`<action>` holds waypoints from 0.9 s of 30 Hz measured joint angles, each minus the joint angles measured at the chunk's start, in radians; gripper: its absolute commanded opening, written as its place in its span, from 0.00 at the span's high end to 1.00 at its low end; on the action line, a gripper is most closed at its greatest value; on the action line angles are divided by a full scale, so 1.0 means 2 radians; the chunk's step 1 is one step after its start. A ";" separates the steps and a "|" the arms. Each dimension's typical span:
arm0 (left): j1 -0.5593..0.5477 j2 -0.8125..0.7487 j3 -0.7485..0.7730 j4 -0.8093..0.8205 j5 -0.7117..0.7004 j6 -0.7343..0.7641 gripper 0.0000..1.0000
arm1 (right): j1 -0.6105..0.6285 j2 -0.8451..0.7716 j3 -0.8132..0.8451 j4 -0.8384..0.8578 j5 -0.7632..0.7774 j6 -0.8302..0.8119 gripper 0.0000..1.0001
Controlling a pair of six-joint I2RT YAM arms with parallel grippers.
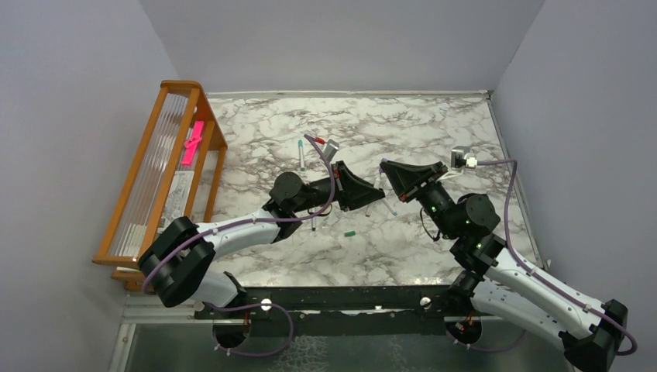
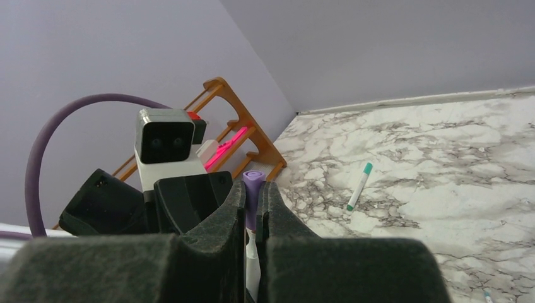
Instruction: Insert the pens into the pen caps
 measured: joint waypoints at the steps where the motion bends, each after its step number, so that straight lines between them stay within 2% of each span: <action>1: 0.000 0.000 0.000 0.000 0.000 0.000 1.00 | 0.000 0.000 0.000 0.000 -0.001 -0.001 0.99; 27: 0.000 0.007 0.026 -0.007 -0.002 0.013 1.00 | 0.000 -0.010 0.000 -0.007 -0.014 -0.001 0.99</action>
